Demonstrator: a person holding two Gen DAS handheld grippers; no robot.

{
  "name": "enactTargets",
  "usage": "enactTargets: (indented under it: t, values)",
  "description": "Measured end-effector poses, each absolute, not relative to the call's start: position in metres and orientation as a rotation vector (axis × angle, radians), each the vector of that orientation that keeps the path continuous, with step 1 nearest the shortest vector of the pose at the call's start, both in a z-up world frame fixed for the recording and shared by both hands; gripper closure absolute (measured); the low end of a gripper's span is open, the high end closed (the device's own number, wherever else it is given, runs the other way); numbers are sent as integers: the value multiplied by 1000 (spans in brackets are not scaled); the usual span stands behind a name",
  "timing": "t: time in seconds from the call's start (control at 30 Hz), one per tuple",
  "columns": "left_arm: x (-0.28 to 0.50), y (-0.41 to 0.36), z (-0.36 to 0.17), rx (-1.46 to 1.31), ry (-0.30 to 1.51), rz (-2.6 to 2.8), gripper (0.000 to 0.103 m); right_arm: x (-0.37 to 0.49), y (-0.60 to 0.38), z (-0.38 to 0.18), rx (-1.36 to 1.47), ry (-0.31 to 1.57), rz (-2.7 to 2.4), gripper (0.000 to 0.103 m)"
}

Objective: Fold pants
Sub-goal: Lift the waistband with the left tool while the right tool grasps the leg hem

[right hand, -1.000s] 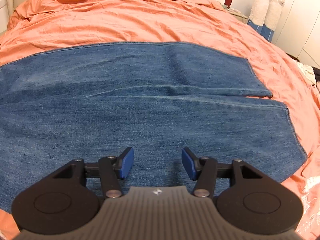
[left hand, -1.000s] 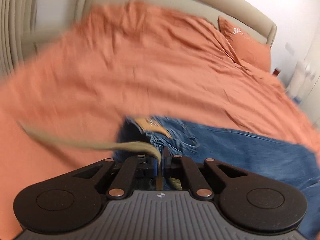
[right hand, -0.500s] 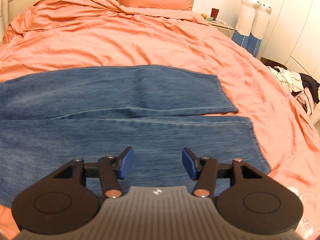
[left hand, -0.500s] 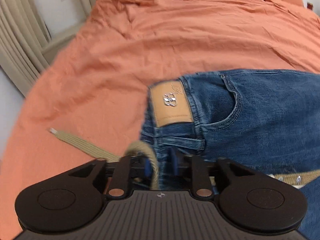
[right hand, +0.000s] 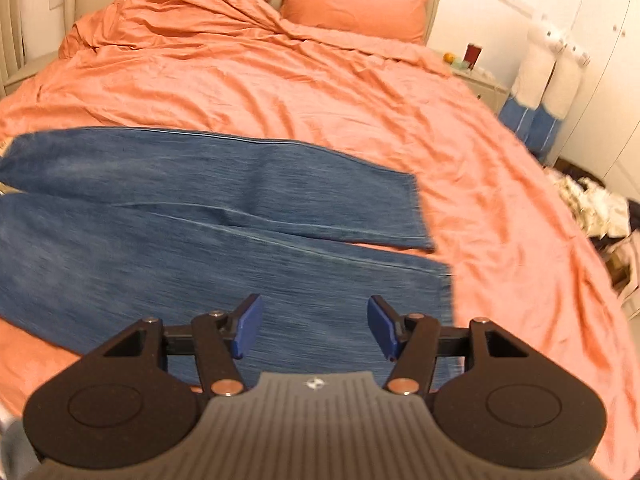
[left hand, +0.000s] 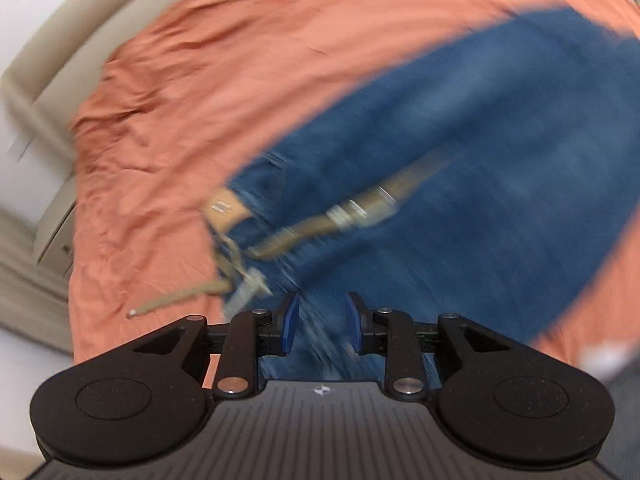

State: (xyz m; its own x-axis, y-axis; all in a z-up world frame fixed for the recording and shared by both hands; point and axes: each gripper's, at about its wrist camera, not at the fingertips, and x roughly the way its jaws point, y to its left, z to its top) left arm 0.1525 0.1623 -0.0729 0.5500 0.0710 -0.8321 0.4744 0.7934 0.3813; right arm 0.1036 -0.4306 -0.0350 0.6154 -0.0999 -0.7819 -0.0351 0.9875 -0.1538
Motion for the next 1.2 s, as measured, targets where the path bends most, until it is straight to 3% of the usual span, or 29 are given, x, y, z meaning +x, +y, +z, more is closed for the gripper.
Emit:
enactTargets:
  t: [0.1, 0.27, 0.53, 0.6, 0.63, 0.73, 1.0, 1.2]
  values:
    - [126, 141, -92, 750, 1019, -346, 57, 91, -449, -44, -176, 892, -5, 47]
    - [109, 102, -125, 892, 1056, -461, 51, 77, -465, -69, -295, 938, -37, 48]
    - [116, 48, -185, 1061, 1150, -567, 50, 50, -482, -88, -369, 956, -61, 60]
    - [112, 41, -199, 1113, 1132, -525, 58, 44, -482, -93, -430, 948, -26, 60]
    - [111, 41, -202, 1114, 1120, -515, 73, 41, -481, -96, -462, 948, -10, 60]
    - [108, 49, -196, 1010, 1081, -453, 94, 38, -478, -106, -558, 939, 42, 60]
    - [115, 67, -133, 626, 867, -215, 98, 42, -464, -163, -971, 898, 181, 62]
    - [129, 76, -108, 495, 855, -141, 98, 59, -469, -197, -1090, 887, 158, 83]
